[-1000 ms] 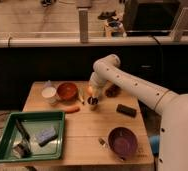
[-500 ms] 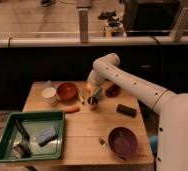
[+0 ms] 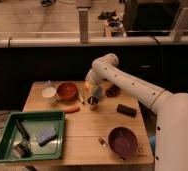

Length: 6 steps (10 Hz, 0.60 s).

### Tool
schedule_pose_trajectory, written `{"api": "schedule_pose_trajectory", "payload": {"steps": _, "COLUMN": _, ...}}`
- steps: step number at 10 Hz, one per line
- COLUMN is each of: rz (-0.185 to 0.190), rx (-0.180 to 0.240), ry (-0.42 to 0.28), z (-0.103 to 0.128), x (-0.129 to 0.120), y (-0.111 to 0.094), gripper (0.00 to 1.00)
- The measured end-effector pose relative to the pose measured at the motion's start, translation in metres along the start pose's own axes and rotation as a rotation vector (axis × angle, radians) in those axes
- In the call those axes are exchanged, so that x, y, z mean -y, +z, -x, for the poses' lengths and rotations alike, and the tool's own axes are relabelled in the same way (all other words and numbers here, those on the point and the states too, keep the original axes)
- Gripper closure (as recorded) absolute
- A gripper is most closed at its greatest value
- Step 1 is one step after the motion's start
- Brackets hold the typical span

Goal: Place apple in paper cup

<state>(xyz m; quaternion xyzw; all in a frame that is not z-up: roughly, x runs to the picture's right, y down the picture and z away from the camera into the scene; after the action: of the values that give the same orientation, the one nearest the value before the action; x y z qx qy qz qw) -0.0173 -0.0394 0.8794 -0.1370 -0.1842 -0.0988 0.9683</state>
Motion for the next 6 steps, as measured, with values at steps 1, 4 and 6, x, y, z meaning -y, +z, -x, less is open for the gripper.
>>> {"api": "schedule_pose_trajectory", "payload": {"steps": 1, "rz": -0.005, "rx": 0.003, "ry": -0.002, "z": 0.001, "x": 0.002, "y": 0.001, "gripper": 1.00}}
{"api": "schedule_pose_trajectory", "payload": {"steps": 4, "rz": -0.024, "rx": 0.058, "ry": -0.030, "z": 0.014, "x": 0.011, "y": -0.002, "gripper": 1.00}}
{"api": "schedule_pose_trajectory", "payload": {"steps": 6, "rz": -0.030, "rx": 0.145, "ry": -0.068, "z": 0.047, "x": 0.023, "y": -0.004, "gripper": 1.00}}
